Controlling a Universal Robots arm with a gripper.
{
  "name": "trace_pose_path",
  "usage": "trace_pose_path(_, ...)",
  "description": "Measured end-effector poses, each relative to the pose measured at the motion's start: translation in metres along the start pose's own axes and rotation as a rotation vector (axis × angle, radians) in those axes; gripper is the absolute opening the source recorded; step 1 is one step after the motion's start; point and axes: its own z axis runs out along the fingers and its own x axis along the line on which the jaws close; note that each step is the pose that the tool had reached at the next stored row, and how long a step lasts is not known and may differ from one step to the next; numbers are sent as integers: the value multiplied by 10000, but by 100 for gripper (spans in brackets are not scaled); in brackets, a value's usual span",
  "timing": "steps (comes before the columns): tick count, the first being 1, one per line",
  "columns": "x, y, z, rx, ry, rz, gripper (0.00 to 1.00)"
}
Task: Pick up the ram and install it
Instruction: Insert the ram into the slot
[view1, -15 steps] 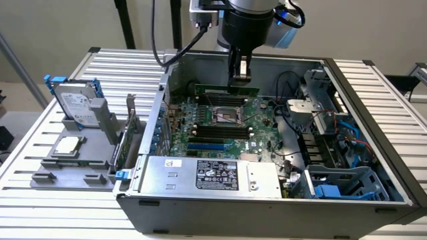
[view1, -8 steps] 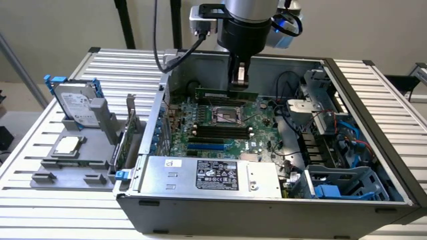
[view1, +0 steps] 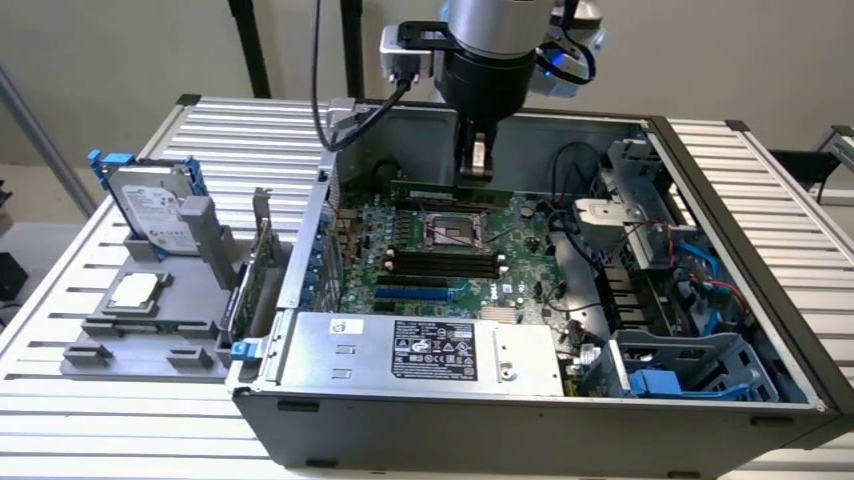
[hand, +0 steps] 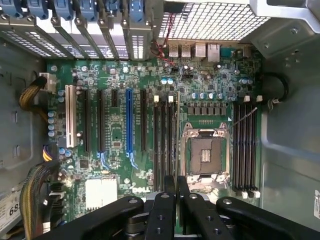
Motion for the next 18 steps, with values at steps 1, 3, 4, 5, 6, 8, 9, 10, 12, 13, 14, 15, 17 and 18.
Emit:
trace_pose_path(1, -23, 1, 12, 5, 38, 1, 13)
trace_pose_path(3, -68, 2, 32, 27, 196, 2, 13)
trace_pose_path(4, -87, 3, 40, 37, 297, 3, 13)
trace_pose_path(5, -107, 3, 49, 47, 388, 4, 13)
trace_pose_path(6, -130, 3, 61, 55, 464, 5, 13)
trace_pose_path(8, -154, 2, 95, 56, 514, 6, 13)
trace_pose_path(9, -157, 0, 114, 57, 517, 3, 13)
trace_pose_path(10, -158, -2, 133, 58, 517, 0, 13)
trace_pose_path(12, -154, -5, 169, 56, 521, -26, 13)
trace_pose_path(13, -152, -6, 186, 53, 522, -50, 13)
trace_pose_path(14, -148, -7, 204, 51, 522, -83, 13)
trace_pose_path(15, -142, -8, 222, 46, 522, -124, 13)
trace_pose_path(17, -123, -10, 257, 38, 524, -212, 13)
trace_pose_path(18, -112, -11, 274, 32, 526, -252, 13)
